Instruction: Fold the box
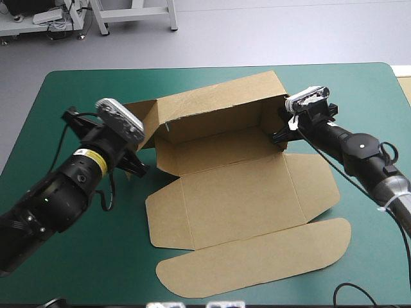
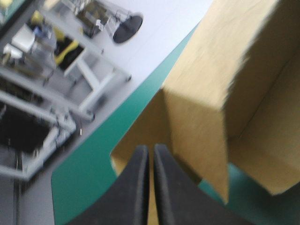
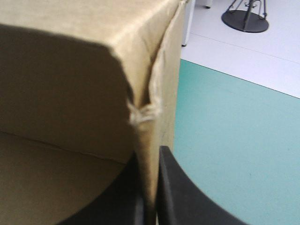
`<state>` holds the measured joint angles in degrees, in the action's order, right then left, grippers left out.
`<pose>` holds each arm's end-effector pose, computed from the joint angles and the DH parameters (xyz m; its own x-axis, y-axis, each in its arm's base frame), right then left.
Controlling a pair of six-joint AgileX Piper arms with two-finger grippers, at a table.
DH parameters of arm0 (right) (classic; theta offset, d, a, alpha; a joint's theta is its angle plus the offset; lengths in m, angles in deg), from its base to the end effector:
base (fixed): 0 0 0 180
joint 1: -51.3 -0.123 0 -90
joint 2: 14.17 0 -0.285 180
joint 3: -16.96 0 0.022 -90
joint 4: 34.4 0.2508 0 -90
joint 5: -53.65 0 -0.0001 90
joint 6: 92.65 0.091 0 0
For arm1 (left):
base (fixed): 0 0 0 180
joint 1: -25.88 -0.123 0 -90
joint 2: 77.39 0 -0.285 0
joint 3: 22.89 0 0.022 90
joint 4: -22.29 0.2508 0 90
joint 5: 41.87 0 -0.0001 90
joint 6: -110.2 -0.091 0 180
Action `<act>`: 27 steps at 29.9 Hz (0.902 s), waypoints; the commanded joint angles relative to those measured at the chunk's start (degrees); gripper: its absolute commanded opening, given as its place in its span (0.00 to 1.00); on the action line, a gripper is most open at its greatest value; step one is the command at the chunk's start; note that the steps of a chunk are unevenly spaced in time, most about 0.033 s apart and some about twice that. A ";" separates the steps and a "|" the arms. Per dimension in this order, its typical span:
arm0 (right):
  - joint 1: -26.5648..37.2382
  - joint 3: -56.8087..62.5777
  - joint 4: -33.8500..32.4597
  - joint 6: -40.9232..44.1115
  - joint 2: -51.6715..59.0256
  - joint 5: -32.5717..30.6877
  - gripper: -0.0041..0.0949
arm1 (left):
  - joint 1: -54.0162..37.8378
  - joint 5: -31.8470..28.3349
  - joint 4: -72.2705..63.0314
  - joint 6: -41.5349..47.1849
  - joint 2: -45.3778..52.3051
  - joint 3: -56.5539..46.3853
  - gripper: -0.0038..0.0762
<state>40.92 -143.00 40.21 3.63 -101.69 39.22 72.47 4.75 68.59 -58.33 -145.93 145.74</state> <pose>0.3065 0.0785 0.3207 -0.2892 -0.2173 -0.9323 -0.4493 0.8908 -0.0683 0.1779 -0.1184 0.4197 -0.1549 0.6720 -0.7242 0.3919 0.7147 0.5793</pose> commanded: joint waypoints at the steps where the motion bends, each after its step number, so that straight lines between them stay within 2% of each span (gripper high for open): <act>1: 3.23 -6.15 -14.97 15.26 1.89 -12.46 0.02 | -7.24 4.30 -5.20 0.61 1.52 4.35 0.07; 6: 4.50 -12.87 -41.38 38.34 1.89 -29.50 0.02 | -20.76 4.65 -23.07 -8.41 3.36 4.76 0.07; 9: 4.84 -16.57 -47.88 46.23 1.89 -38.76 0.02 | -30.41 7.65 -37.76 -18.02 3.09 4.76 0.07; 13: 4.84 -20.52 -50.59 52.20 1.52 -47.71 0.02 | -42.63 11.90 -53.23 -28.21 0.72 3.39 0.07; 16: 4.84 -22.69 -50.72 53.89 0.07 -50.43 0.02 | -49.77 13.50 -60.91 -31.68 -1.57 2.61 0.07; 24: 4.84 -31.17 -52.69 61.26 -13.65 -51.73 0.02 | -57.82 13.50 -62.31 -31.83 -2.87 2.47 0.04; 27: 4.84 -37.07 -53.23 62.88 -20.65 -55.25 0.02 | -58.35 13.50 -62.43 -31.16 -2.87 2.47 0.04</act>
<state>45.53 -173.96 -13.38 64.49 -118.99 -12.20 14.61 20.32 7.88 -90.07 -149.83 146.85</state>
